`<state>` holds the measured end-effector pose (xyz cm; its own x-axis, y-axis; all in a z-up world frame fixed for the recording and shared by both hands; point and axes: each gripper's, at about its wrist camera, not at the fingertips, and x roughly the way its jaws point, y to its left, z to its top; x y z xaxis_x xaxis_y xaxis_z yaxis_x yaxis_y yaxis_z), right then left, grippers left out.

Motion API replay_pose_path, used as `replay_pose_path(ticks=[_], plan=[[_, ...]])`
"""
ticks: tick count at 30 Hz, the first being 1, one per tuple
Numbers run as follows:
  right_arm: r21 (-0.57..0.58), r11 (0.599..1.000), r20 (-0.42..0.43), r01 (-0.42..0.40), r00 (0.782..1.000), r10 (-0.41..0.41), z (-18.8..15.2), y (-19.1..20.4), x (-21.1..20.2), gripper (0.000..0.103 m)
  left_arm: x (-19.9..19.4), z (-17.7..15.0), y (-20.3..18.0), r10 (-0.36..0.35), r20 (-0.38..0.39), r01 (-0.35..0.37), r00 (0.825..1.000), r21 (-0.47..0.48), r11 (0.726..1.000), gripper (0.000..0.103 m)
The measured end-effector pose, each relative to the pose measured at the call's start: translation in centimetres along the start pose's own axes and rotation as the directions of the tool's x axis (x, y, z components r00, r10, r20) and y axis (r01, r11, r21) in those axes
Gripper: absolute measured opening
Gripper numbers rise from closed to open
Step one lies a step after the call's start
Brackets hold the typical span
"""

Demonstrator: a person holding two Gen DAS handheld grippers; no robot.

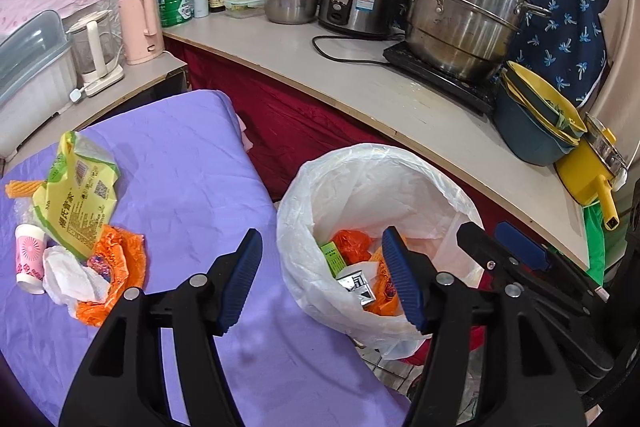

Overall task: Collect trash
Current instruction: 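Move both open tools back over the remaining trash on the table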

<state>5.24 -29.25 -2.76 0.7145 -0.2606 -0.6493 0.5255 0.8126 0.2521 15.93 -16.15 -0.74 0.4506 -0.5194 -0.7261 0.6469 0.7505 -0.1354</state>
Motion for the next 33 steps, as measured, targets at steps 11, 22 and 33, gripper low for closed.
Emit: replay_pose_path(ticks=[11, 22, 33], plan=[[-0.055, 0.998, 0.001, -0.038, 0.999, 0.038, -0.5, 4.6, -0.7, 0.058, -2.5, -0.7, 4.4, 0.051, 0.029, -0.049, 0.998, -0.059, 0.997, 0.059], [-0.146, 0.983, -0.048, -0.109, 0.994, 0.103, -2.7, 11.2, 0.2, 0.058, -5.3, -2.7, 11.5, 0.132, 0.044, -0.122, 0.99, -0.176, 0.977, 0.066], [-0.215, 0.959, -0.134, -0.187, 0.978, 0.16, -5.6, 17.8, 2.4, 0.058, -7.0, -6.0, 20.1, 0.22, -0.004, -0.21, 0.975, -0.312, 0.927, 0.068]])
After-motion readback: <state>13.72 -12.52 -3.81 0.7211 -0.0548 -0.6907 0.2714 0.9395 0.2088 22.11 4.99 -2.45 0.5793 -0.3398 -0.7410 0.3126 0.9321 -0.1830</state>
